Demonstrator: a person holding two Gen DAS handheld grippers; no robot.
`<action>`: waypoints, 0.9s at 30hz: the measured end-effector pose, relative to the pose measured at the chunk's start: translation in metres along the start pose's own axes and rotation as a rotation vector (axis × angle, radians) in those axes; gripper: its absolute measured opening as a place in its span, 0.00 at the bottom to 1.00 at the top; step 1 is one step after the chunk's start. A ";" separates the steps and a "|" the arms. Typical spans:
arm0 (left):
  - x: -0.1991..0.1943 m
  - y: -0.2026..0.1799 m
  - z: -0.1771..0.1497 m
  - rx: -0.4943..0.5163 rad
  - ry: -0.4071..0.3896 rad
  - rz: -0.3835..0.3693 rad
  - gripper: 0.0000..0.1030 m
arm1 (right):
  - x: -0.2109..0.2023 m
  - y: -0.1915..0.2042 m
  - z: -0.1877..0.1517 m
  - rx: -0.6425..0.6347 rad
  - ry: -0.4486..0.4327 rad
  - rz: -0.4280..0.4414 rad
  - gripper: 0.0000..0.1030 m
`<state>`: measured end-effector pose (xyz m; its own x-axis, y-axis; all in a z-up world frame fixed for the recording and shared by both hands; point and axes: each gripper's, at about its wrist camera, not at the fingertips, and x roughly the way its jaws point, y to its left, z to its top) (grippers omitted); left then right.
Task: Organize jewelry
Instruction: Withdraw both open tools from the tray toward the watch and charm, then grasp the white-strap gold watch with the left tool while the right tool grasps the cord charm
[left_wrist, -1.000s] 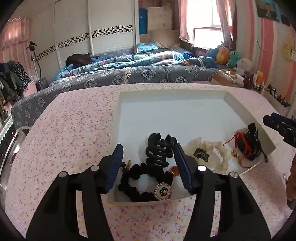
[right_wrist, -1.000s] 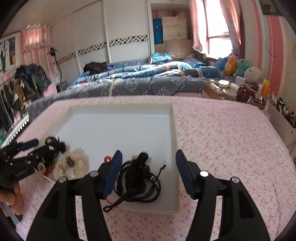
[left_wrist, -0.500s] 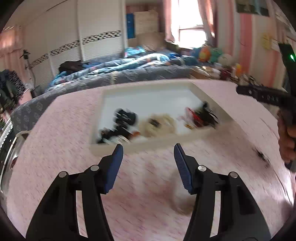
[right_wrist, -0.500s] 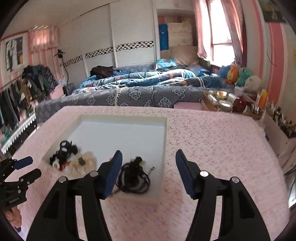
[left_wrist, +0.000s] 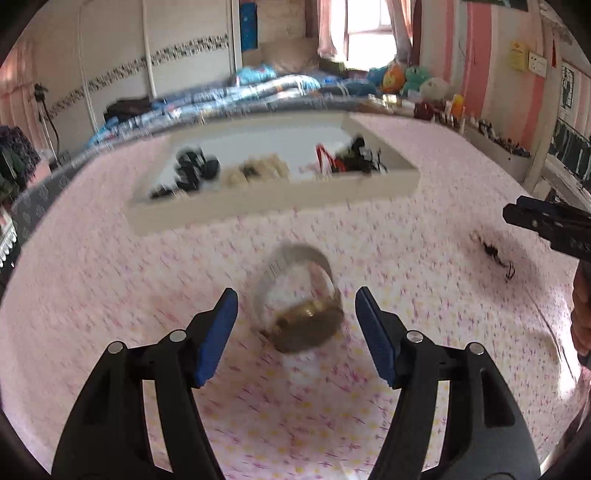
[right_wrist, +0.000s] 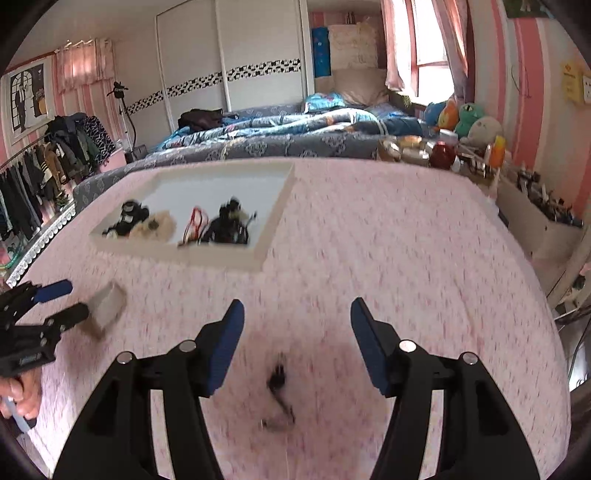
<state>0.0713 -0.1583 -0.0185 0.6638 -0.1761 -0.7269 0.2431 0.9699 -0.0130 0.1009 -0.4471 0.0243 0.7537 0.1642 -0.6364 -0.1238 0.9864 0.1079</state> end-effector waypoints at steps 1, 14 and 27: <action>0.004 0.000 0.000 -0.009 0.007 -0.001 0.64 | 0.000 0.001 -0.004 -0.003 0.010 0.003 0.59; 0.025 0.003 0.006 -0.042 0.086 0.002 0.64 | 0.023 0.010 -0.033 -0.049 0.132 0.022 0.44; 0.028 -0.006 0.008 -0.003 0.090 0.041 0.54 | 0.030 0.025 -0.032 -0.102 0.159 -0.005 0.11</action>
<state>0.0940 -0.1701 -0.0329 0.6070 -0.1210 -0.7855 0.2155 0.9764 0.0161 0.1000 -0.4178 -0.0168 0.6441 0.1497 -0.7502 -0.1915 0.9810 0.0312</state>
